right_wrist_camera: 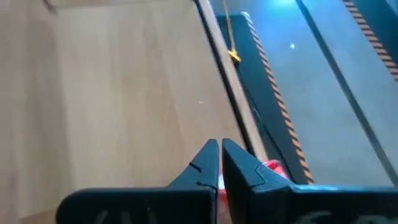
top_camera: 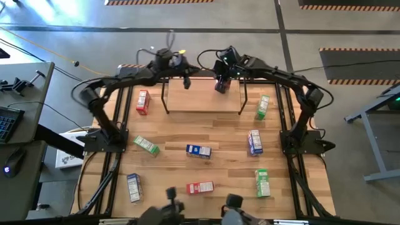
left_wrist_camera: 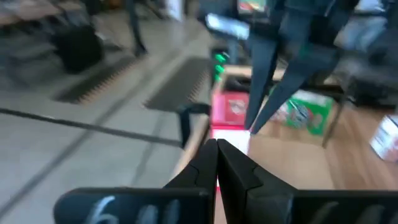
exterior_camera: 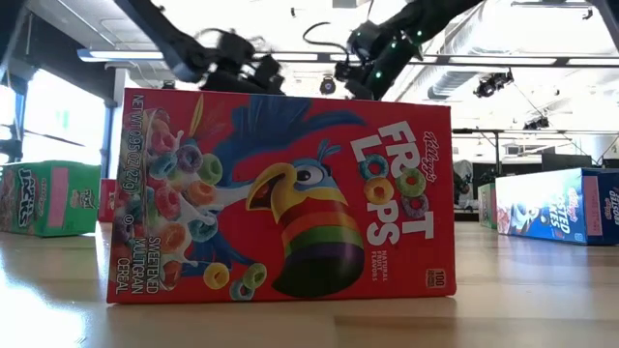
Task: Stack cereal on shelf
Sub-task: Put the middle red cereal box on the shelf
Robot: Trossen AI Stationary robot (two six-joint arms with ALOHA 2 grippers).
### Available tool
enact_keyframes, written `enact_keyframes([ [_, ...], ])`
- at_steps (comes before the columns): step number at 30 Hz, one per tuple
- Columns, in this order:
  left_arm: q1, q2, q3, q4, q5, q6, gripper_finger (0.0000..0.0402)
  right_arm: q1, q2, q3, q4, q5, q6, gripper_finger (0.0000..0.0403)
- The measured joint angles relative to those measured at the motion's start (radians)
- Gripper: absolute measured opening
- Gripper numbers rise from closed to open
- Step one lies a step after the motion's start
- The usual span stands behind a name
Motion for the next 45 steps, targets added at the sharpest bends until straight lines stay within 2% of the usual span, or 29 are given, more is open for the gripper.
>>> enact_keyframes([
  [3,0.000,-0.092,-0.084,0.021,-0.047,0.000,0.0000,-0.004,0.022,0.000,0.000,0.018,-0.005,0.0000],
  [7,0.000,-0.200,-0.132,0.052,-0.047,-0.006,0.0000,-0.013,0.026,0.000,-0.007,0.068,-0.004,0.0000],
  [16,-0.003,-0.344,-0.244,0.066,-0.055,-0.010,0.0000,-0.036,0.026,0.000,-0.017,0.104,0.018,0.0000],
  [22,0.001,-0.384,-0.342,0.166,-0.058,-0.040,0.0000,-0.036,0.026,0.000,0.019,0.107,0.025,0.0000],
  [28,0.002,-0.406,-0.380,0.172,-0.062,-0.038,0.0000,-0.029,-0.016,-0.001,0.032,0.097,-0.015,0.0000],
  [31,0.002,-0.412,-0.392,0.182,-0.061,-0.038,0.0000,-0.032,-0.060,0.000,-0.081,0.069,-0.067,0.0000],
  [35,0.002,-0.412,-0.393,0.185,-0.061,-0.037,0.0000,-0.044,-0.054,-0.003,-0.243,0.015,-0.072,0.0000],
  [40,0.000,-0.412,-0.393,0.184,-0.054,-0.037,0.0000,-0.037,-0.001,-0.003,-0.203,0.074,-0.082,0.0000],
  [45,0.000,-0.412,-0.393,0.182,-0.043,-0.042,0.0000,-0.035,0.022,-0.003,-0.144,0.080,-0.091,0.0000],
])
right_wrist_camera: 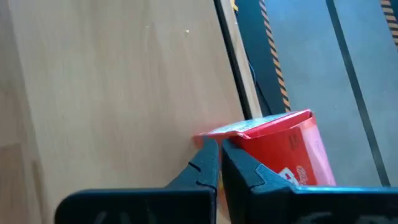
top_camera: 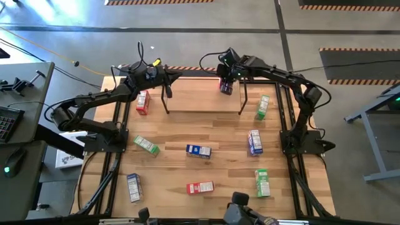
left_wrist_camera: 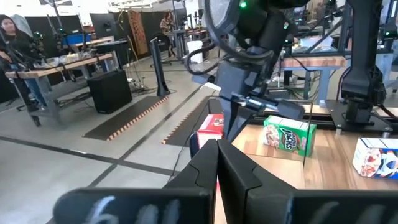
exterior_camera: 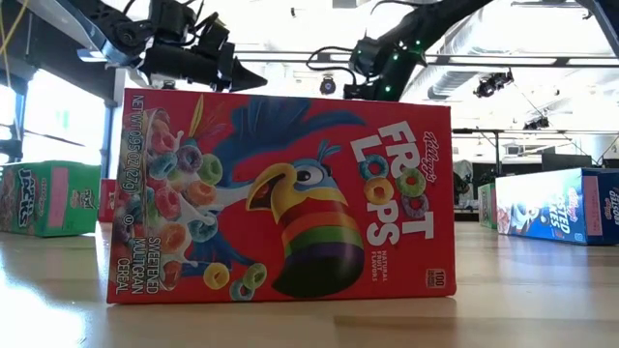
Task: Stack cereal on shelf
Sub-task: Put the middle red cereal box on the shelf, then put the middle blue cereal box on the shelf
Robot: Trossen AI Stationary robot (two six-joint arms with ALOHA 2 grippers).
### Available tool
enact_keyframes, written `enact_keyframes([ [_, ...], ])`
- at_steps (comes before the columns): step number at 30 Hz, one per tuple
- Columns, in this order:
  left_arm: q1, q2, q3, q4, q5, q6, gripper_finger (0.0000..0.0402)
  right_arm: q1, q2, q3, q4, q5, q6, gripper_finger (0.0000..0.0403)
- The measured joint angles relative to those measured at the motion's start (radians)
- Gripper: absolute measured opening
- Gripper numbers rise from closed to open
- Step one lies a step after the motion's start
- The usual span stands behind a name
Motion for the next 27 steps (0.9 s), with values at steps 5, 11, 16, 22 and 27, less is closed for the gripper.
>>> enact_keyframes([
  [5,0.000,0.000,0.000,-0.001,0.000,-0.030,0.0000,0.000,-0.002,0.000,0.033,-0.002,0.001,0.0000],
  [11,0.000,-0.019,0.000,-0.025,0.000,-0.046,0.0000,0.030,-0.040,0.000,0.004,-0.007,-0.017,0.0000],
  [16,-0.003,-0.095,0.000,-0.101,0.002,-0.046,0.0000,0.048,-0.131,-0.027,0.040,-0.184,0.002,0.0000],
  [22,-0.067,-0.158,-0.046,-0.109,0.020,-0.049,0.0000,0.101,-0.266,-0.303,0.352,-0.285,0.092,0.0000],
  [27,-0.142,-0.188,-0.166,0.072,0.019,-0.074,0.0000,0.217,-0.384,-0.453,0.468,-0.211,0.203,0.0000],
])
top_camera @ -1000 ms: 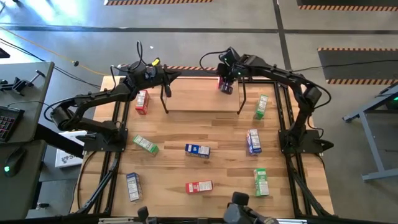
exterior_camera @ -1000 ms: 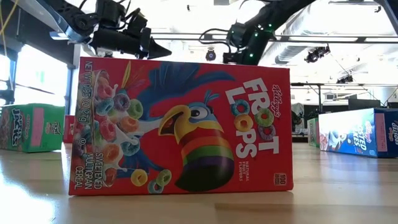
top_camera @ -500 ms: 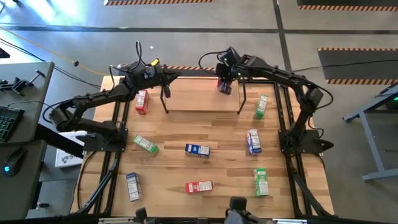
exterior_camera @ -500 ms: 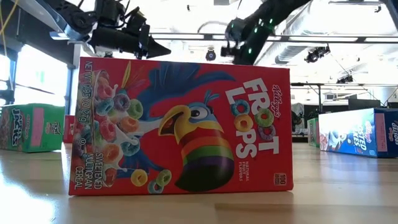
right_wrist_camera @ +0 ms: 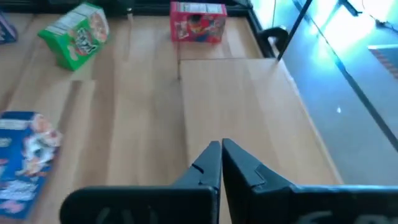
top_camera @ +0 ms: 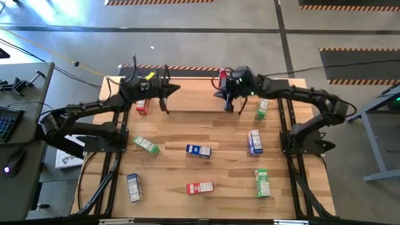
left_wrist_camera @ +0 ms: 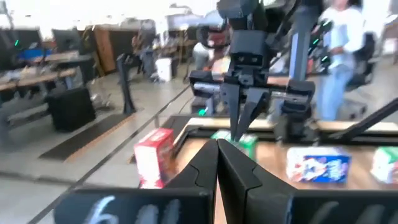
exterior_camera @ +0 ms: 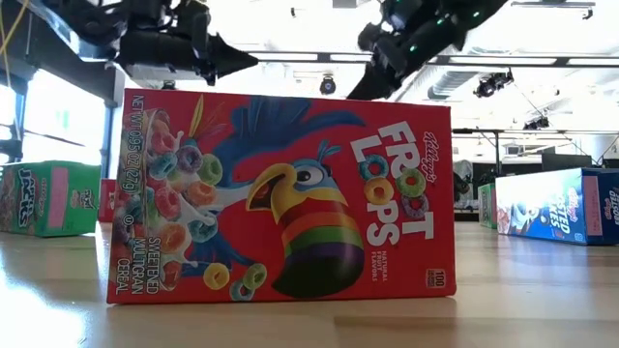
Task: Stack cereal on shelf
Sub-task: Put the middle blue cereal box on the shelf
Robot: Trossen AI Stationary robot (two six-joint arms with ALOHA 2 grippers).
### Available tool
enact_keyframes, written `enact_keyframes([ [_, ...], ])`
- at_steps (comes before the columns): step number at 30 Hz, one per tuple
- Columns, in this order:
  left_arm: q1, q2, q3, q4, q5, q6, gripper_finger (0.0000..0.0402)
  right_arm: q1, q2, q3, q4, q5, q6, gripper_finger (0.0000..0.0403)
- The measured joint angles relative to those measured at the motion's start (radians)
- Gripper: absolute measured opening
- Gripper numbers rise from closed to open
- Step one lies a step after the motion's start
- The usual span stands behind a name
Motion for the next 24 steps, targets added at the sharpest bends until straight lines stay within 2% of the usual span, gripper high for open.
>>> enact_keyframes([
  [3,-0.042,-0.011,-0.067,0.104,-0.006,-0.001,0.0000,0.090,-0.035,-0.032,-0.005,0.070,0.098,0.0007],
  [6,-0.076,-0.011,-0.113,0.168,-0.007,-0.001,0.0000,0.188,-0.043,-0.052,-0.009,0.088,0.185,0.0032],
  [11,-0.110,-0.011,-0.152,0.198,-0.033,0.000,0.0000,0.350,-0.006,-0.092,-0.008,0.118,0.355,0.0121],
  [18,-0.145,-0.007,-0.163,0.194,-0.045,0.001,0.0000,0.570,0.140,-0.117,0.061,0.300,0.590,0.0273],
  [21,-0.158,-0.007,-0.163,0.196,-0.045,0.002,0.0000,0.632,0.210,-0.114,0.103,0.397,0.638,0.0304],
  [24,-0.172,-0.007,-0.163,0.195,-0.044,0.002,0.0000,0.659,0.266,-0.114,0.135,0.469,0.674,0.0311],
])
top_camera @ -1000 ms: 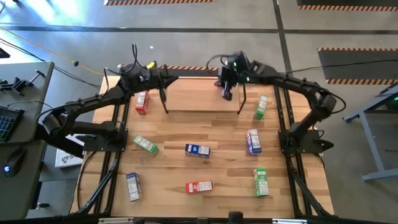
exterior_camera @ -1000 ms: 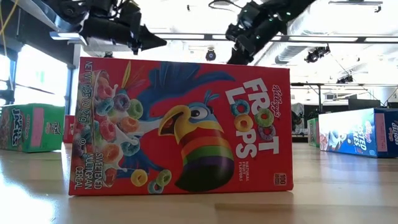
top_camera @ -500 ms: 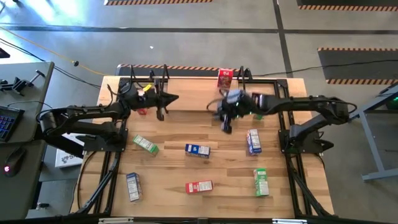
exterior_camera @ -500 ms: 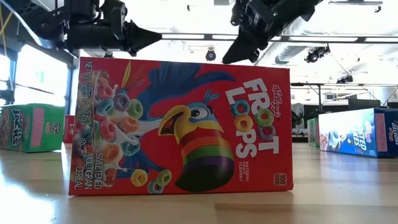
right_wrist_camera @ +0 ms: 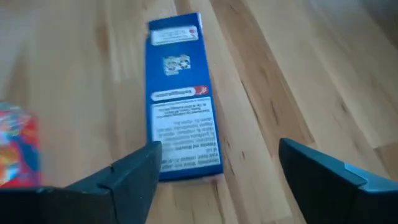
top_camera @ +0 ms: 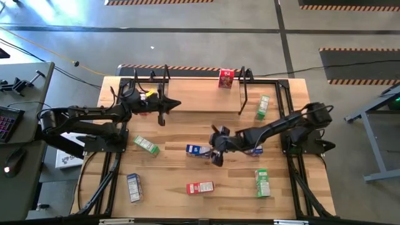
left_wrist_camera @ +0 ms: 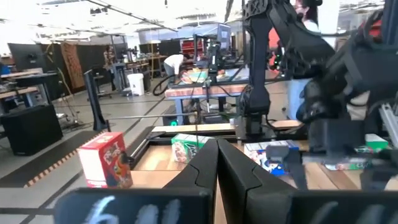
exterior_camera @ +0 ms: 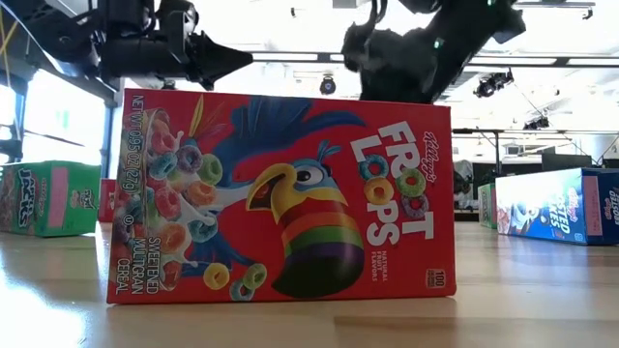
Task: Stack cereal on shelf
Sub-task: Put the middle blue cereal box on the shelf
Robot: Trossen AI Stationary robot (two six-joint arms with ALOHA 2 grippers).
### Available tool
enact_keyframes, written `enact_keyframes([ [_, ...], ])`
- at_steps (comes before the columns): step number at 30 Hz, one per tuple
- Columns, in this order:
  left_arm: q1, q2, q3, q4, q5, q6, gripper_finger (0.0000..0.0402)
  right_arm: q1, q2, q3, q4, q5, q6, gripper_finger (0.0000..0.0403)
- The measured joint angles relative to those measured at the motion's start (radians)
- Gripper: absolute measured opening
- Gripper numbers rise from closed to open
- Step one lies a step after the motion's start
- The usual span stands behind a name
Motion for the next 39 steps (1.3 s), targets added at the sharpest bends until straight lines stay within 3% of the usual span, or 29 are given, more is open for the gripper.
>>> enact_keyframes([
  [7,-0.037,0.000,0.000,0.001,-0.010,0.025,0.0000,0.031,0.068,0.004,0.121,0.025,0.016,0.0312],
  [17,-0.049,-0.001,0.000,0.002,-0.025,0.050,0.0000,0.080,0.067,0.001,0.148,0.103,-0.021,0.0312],
  [26,-0.049,-0.001,0.001,0.002,-0.026,0.023,0.0000,0.041,0.067,0.001,0.158,0.059,-0.021,0.0312],
  [30,-0.049,-0.001,0.001,0.002,-0.026,0.024,0.0000,-0.016,0.067,0.015,0.138,-0.022,-0.045,0.0312],
  [36,-0.049,-0.002,0.001,0.000,-0.025,0.025,0.0000,-0.079,0.071,0.078,0.078,-0.271,-0.069,0.0312],
  [39,-0.049,-0.002,0.001,-0.007,-0.025,0.025,0.0000,-0.099,0.077,0.078,0.075,-0.314,-0.101,0.0312],
])
